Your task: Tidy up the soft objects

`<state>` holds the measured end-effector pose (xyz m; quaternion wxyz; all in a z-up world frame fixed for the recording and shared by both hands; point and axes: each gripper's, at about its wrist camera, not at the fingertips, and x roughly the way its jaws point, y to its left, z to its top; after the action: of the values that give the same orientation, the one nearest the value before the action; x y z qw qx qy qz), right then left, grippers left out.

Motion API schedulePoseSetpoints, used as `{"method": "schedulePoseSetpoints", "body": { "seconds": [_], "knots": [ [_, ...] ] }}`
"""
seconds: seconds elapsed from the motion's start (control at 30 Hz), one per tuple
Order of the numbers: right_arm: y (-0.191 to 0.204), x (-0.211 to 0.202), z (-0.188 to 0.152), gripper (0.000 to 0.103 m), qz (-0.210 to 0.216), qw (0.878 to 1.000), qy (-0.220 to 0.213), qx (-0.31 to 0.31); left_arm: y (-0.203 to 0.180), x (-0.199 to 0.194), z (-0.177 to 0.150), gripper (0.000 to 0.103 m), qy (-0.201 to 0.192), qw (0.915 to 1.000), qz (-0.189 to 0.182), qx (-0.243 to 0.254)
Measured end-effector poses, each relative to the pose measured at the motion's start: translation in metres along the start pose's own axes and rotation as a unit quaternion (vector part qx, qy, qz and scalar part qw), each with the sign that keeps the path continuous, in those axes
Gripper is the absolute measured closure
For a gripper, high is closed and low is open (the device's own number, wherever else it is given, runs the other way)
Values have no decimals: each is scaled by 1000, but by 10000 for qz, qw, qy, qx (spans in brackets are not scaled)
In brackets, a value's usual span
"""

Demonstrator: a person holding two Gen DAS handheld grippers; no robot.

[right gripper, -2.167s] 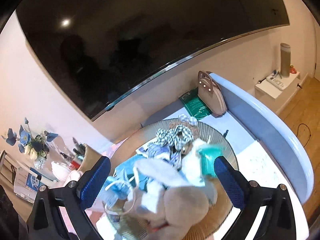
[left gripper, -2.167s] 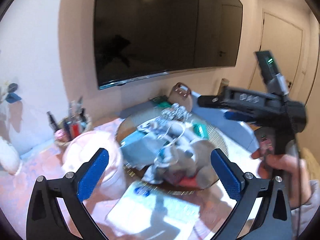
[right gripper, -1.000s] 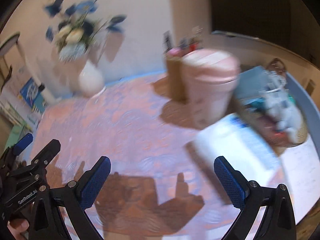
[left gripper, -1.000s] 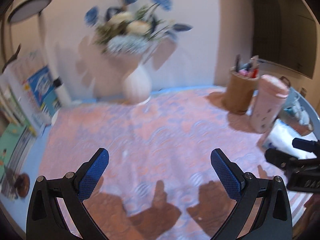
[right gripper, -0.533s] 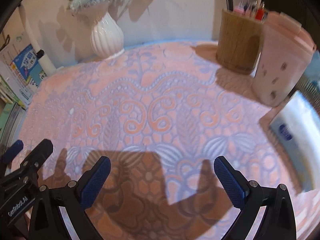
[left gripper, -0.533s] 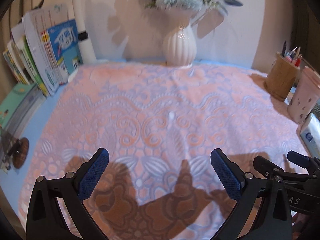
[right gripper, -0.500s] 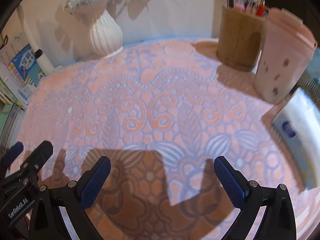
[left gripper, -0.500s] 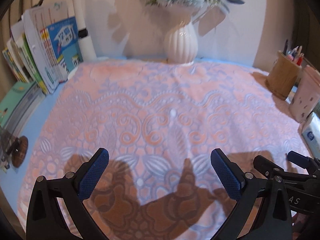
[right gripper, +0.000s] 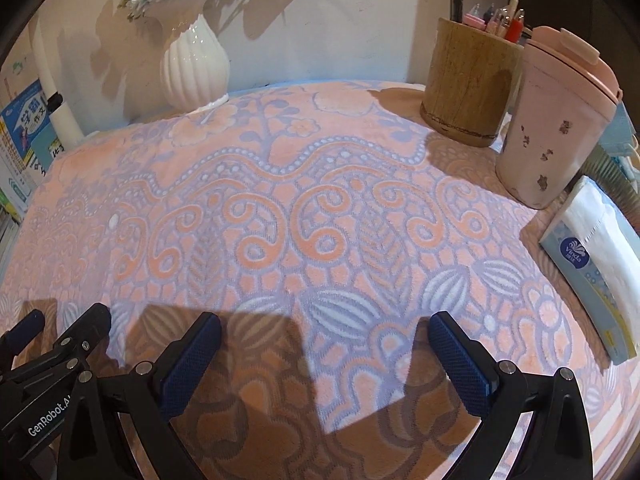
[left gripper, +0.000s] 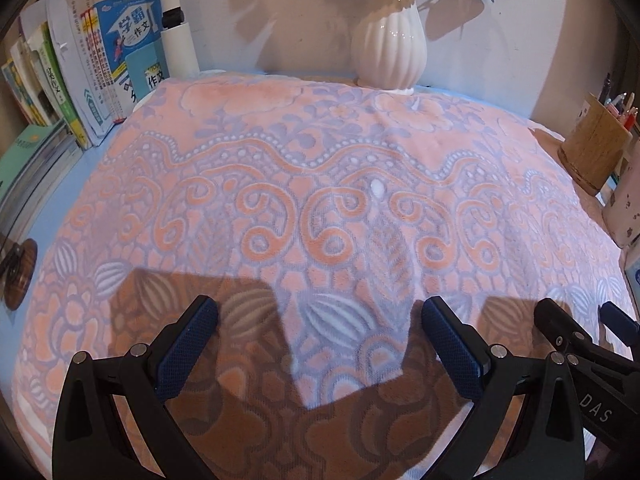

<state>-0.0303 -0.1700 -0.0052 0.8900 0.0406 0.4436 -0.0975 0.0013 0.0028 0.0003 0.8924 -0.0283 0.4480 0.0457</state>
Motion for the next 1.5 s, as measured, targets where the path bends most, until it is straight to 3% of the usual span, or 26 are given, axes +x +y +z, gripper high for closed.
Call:
{"method": "schedulePoseSetpoints", "body": {
  "seconds": [1.5],
  "knots": [
    [0,4,3,0,-18,9999,-71,95,2,2,2,1,-13,9999,37,-120]
  ]
}}
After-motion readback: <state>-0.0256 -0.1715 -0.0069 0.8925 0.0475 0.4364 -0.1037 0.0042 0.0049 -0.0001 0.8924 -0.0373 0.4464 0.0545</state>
